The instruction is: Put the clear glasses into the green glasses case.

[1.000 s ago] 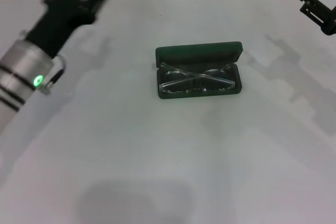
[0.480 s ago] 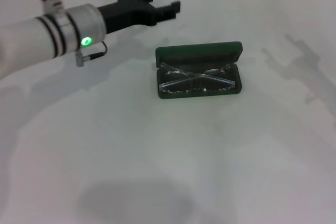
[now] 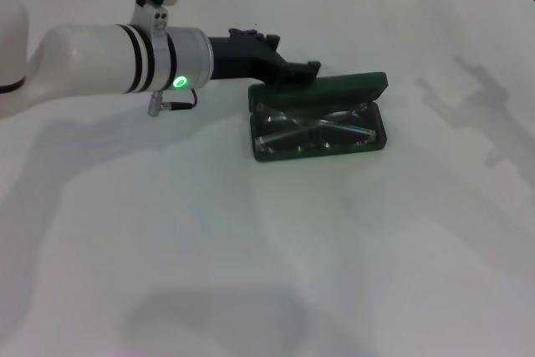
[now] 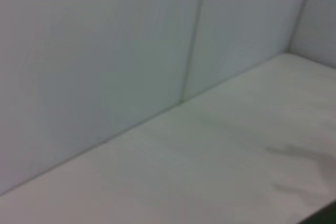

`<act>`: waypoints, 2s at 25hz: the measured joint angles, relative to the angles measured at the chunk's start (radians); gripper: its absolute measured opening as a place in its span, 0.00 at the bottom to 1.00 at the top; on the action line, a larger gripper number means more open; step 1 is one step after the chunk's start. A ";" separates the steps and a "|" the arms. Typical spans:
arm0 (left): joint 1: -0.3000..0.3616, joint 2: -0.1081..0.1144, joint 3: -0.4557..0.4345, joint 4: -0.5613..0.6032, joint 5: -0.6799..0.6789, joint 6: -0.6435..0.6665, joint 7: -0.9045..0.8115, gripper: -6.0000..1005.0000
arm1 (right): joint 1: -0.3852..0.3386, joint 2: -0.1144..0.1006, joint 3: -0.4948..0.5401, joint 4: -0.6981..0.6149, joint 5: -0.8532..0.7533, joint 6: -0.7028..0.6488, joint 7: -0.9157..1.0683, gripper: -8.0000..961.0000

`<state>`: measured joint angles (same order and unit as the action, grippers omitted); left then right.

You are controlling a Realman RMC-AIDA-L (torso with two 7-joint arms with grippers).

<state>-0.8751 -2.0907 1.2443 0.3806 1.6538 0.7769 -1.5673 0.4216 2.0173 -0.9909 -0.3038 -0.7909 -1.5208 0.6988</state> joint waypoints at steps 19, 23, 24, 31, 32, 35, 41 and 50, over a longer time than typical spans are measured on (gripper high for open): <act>0.060 -0.003 0.148 0.060 -0.005 0.053 0.017 0.89 | -0.001 -0.002 0.000 -0.007 -0.004 0.031 -0.005 0.78; 0.154 -0.003 0.145 0.156 -0.137 0.146 0.118 0.89 | 0.003 -0.004 -0.005 -0.015 -0.040 0.028 0.003 0.78; 0.179 -0.002 0.144 0.168 -0.191 0.186 0.168 0.89 | 0.004 -0.005 -0.006 -0.022 -0.063 0.025 0.010 0.78; 0.344 0.032 0.037 0.170 -0.397 0.549 0.442 0.89 | 0.047 -0.073 -0.008 -0.150 -0.449 -0.114 0.234 0.78; 0.366 0.034 0.014 0.163 -0.395 0.600 0.482 0.89 | 0.070 -0.090 -0.008 -0.152 -0.519 -0.163 0.266 0.78; 0.418 0.035 -0.014 0.124 -0.397 0.727 0.617 0.89 | 0.111 -0.115 -0.008 -0.147 -0.627 -0.243 0.300 0.78; 0.483 0.035 -0.016 0.113 -0.400 0.791 0.684 0.89 | 0.144 -0.092 -0.006 -0.170 -0.750 -0.230 0.304 0.78; 0.517 0.034 -0.007 0.112 -0.384 0.810 0.700 0.89 | 0.159 -0.073 -0.005 -0.172 -0.782 -0.203 0.307 0.78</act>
<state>-0.3577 -2.0565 1.2369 0.4922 1.2695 1.5868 -0.8678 0.5801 1.9441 -0.9963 -0.4762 -1.5731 -1.7234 1.0053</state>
